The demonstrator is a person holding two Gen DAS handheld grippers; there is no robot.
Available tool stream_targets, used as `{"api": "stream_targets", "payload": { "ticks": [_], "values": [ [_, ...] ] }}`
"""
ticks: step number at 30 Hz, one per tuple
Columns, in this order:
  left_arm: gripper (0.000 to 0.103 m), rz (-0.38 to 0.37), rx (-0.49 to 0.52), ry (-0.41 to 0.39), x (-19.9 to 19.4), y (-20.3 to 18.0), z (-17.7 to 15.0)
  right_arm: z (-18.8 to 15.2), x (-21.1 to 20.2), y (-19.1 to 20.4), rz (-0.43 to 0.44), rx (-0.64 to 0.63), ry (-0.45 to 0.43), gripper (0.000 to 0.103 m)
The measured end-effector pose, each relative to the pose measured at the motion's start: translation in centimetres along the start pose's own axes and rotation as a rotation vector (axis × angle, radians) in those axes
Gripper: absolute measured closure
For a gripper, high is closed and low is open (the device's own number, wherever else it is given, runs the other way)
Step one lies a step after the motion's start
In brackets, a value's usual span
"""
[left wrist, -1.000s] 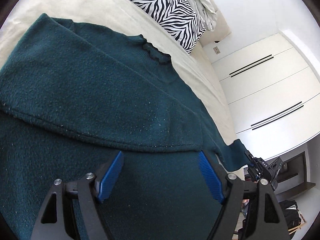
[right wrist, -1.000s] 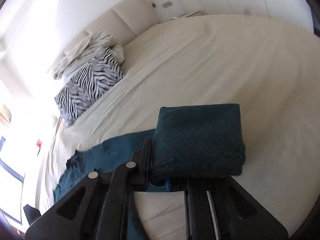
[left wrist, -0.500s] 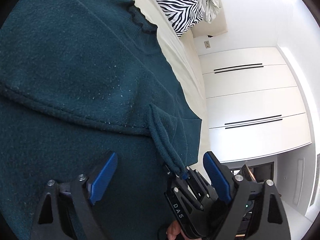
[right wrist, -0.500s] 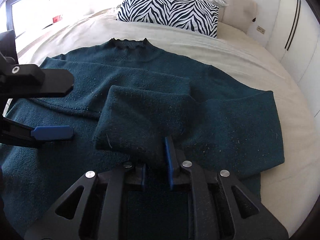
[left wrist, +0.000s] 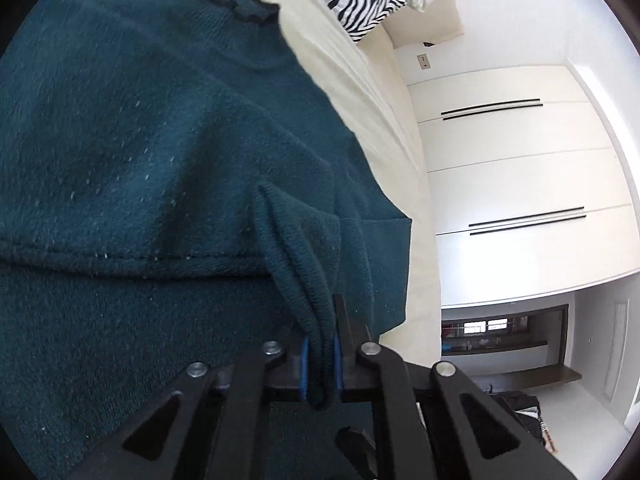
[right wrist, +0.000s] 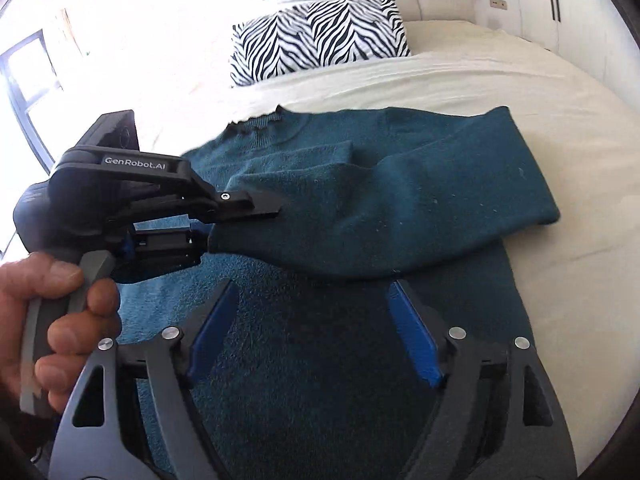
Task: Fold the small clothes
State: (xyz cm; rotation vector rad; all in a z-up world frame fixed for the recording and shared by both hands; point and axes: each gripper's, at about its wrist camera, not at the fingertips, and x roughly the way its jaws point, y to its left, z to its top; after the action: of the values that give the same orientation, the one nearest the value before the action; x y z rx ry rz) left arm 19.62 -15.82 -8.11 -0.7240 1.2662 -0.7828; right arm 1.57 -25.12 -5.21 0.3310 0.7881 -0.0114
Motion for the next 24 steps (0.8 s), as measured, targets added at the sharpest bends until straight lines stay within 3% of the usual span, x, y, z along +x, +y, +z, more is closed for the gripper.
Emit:
{"api": "stream_targets", "payload": {
  "ticks": [6, 10, 15, 20, 24],
  "values": [
    [0.095, 0.037, 0.229, -0.138, -7.0, -5.2, 1.7, -1.2, 0.0, -6.0, 0.098, 0.281, 0.058, 0.025],
    [0.094, 0.084, 0.323, -0.202, -11.9, -4.9, 3.1, -1.3, -0.4, -6.9, 0.115, 0.322, 0.050, 0.025],
    [0.094, 0.192, 0.235, -0.229, -13.5, 1.5, 5.7, -0.8, -0.3, -7.6, 0.139, 0.367, 0.050, 0.025],
    [0.094, 0.265, 0.164, -0.218, -12.5, 7.0, 5.8, 0.4, 0.1, -8.7, 0.224, 0.472, 0.046, 0.025],
    [0.094, 0.249, 0.145, -0.245, -12.6, 8.8, 5.5, 2.3, 1.5, -9.9, 0.295, 0.566, 0.033, 0.025]
  ]
}}
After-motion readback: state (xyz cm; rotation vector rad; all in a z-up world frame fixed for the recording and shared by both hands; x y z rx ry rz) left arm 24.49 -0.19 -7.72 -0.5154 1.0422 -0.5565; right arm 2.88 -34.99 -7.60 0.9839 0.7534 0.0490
